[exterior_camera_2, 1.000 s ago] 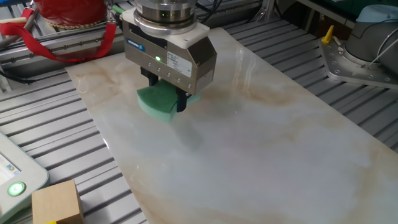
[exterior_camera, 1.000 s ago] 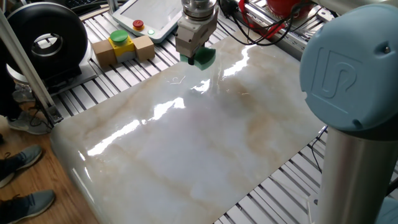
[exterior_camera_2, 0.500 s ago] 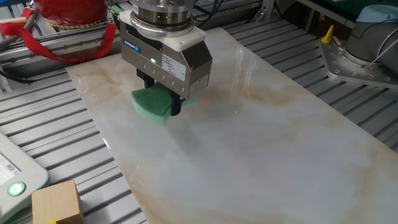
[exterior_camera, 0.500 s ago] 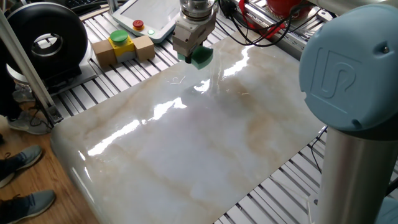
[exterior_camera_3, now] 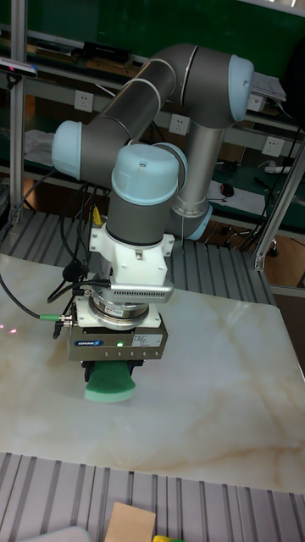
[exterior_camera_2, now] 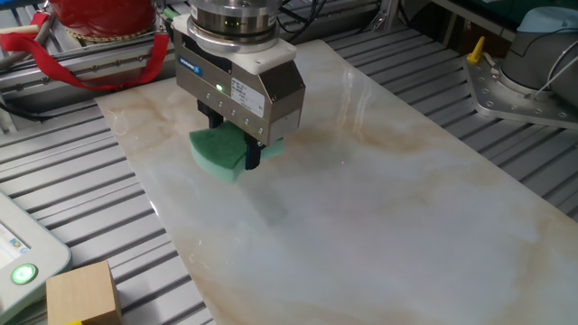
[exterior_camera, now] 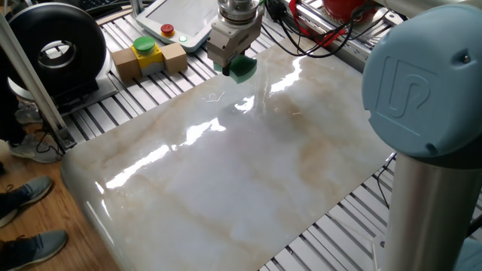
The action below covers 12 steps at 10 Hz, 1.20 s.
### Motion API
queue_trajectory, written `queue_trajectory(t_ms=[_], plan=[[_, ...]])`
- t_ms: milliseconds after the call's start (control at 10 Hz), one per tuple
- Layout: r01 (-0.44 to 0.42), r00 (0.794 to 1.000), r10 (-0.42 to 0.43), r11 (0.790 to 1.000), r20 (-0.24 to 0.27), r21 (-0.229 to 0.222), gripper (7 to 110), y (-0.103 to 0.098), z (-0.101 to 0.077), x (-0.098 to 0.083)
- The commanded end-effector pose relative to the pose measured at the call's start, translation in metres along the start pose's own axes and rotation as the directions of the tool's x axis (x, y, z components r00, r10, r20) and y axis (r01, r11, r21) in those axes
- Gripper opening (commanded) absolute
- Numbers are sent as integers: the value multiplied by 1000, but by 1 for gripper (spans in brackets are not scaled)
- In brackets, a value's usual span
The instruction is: Clean the tabletop with a sponge
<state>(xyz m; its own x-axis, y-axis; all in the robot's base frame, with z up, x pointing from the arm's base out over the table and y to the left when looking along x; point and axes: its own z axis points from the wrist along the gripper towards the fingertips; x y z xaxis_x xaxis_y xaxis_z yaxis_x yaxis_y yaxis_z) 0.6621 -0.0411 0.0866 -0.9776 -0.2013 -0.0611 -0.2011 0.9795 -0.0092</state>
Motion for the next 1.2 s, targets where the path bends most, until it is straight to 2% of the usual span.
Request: queue_trajectory(t_ms=[0, 1100], plan=[[-25, 1000, 25, 1000, 10, -14, 7, 1, -2, -2], [-28, 1000, 28, 999, 10, -16, 7, 0, -2, -3]])
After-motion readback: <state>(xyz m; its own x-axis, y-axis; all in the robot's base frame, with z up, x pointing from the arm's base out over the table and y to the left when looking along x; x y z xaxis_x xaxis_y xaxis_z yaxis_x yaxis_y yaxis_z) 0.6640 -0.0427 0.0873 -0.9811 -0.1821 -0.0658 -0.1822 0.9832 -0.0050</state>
